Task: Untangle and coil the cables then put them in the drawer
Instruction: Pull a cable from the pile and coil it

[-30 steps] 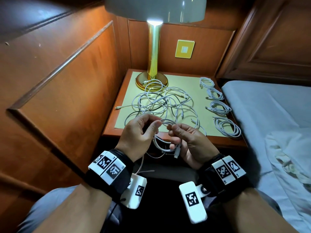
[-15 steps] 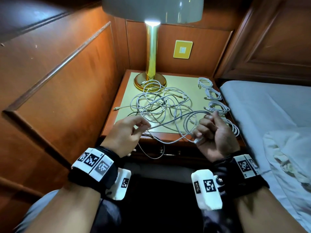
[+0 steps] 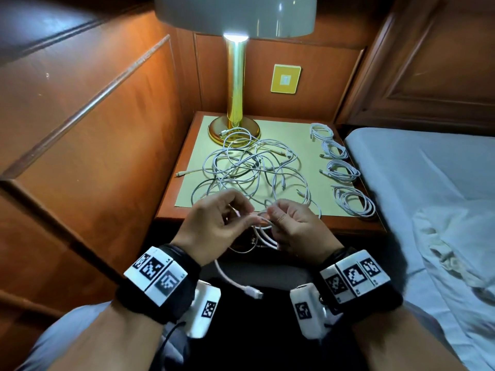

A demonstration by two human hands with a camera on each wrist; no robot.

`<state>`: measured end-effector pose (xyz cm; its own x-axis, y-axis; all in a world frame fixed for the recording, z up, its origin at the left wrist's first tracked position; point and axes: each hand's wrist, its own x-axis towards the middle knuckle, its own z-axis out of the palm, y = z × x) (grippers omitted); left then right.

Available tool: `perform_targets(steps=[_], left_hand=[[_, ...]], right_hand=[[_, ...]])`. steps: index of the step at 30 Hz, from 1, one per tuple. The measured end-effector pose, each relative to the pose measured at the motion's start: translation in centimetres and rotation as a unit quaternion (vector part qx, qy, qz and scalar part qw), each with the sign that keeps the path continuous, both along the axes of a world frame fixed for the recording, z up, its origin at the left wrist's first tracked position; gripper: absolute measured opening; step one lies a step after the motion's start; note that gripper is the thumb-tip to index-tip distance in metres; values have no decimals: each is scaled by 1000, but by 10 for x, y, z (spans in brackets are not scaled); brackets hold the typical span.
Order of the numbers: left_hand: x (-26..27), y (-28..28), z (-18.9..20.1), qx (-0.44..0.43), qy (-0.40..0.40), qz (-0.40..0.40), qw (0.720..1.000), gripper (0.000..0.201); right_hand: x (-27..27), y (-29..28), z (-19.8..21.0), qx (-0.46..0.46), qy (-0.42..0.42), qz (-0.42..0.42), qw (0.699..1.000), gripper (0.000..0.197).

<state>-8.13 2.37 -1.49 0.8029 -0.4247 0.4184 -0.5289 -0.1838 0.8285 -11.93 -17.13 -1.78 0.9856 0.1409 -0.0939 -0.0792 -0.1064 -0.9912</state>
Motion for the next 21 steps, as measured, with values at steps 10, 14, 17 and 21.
perform_targets(steps=[10, 14, 17, 21], left_hand=[[2, 5, 1, 1, 128, -4, 992, 34], [-3, 2, 1, 55, 133, -30, 989, 40], [-1, 0, -2, 100, 110, -24, 989, 20], [0, 0, -2, 71, 111, -19, 991, 23]], right_hand=[[-3, 2, 9, 208, 91, 20, 974, 36], [-5, 5, 8, 227, 94, -4, 969, 37], [-7, 9, 8, 223, 82, -7, 971, 40], [-4, 11, 8, 200, 63, -40, 977, 34]])
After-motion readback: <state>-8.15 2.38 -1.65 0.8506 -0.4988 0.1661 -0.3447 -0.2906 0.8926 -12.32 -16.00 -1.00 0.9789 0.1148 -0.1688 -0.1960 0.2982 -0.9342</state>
